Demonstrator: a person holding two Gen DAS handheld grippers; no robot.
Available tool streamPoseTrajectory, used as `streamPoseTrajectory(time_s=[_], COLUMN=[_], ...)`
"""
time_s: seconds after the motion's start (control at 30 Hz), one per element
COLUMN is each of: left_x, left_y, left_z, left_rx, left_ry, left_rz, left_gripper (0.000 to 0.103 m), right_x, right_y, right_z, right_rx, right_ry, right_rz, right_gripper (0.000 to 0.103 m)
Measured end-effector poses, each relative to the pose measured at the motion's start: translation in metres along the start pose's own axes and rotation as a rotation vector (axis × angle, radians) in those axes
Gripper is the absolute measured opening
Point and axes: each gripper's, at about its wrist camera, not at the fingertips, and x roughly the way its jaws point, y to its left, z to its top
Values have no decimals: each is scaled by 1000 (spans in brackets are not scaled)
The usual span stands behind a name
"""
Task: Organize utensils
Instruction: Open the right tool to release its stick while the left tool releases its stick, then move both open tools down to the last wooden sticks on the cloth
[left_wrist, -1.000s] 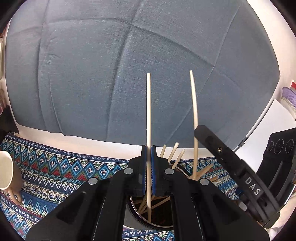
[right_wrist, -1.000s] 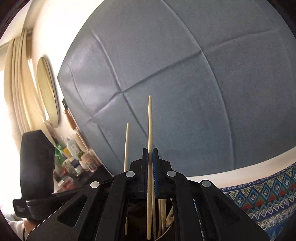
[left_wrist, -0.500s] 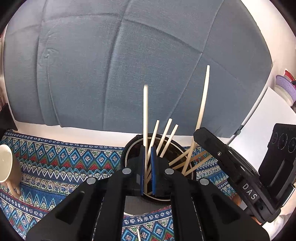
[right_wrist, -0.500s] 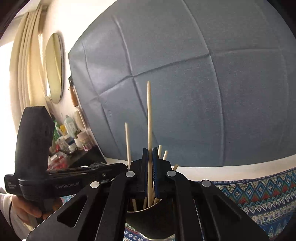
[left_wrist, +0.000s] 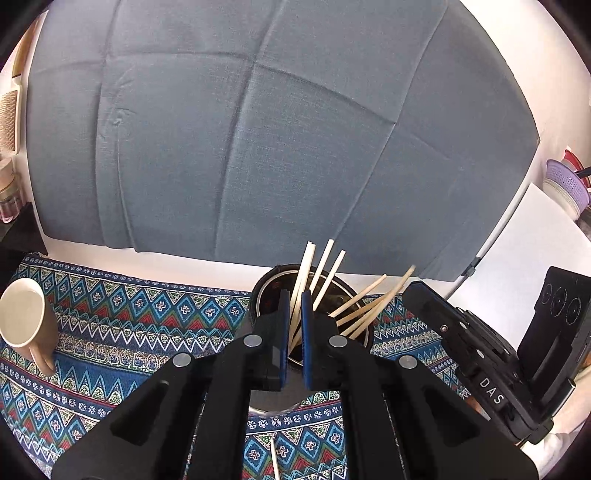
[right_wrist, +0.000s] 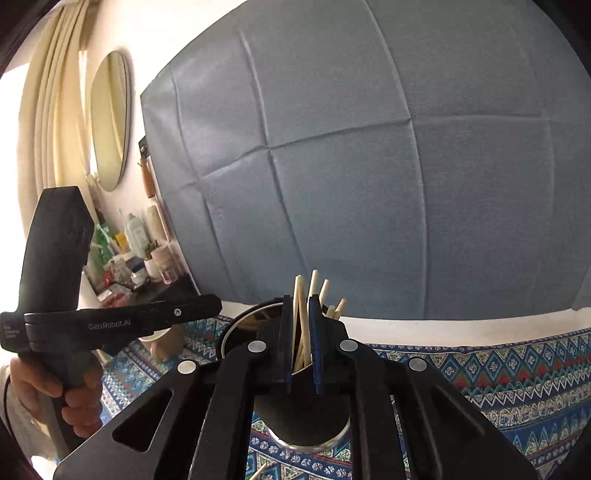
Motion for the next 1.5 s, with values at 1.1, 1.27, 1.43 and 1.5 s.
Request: streamPoseTrajectory(time_s=[1.1, 1.27, 1.43, 1.5], left_x=[-32, -25, -9, -2], left_y=[29, 42, 56, 58], left_z=[-82, -88, -94, -97], left_rx=[-145, -139, -124, -94], left_ry=[192, 236, 300, 332], left_rz=[289, 302, 286, 276], left_gripper=[97, 97, 97, 97], right_x=[-36, -30, -22, -19], right_y=[-1, 0, 10, 14], right_z=[-36, -48, -70, -81], right_rx=[7, 10, 28, 55], right_ry=[185, 261, 345, 382], right_rz=[-142, -162, -210, -214], right_gripper=[88, 88, 88, 88])
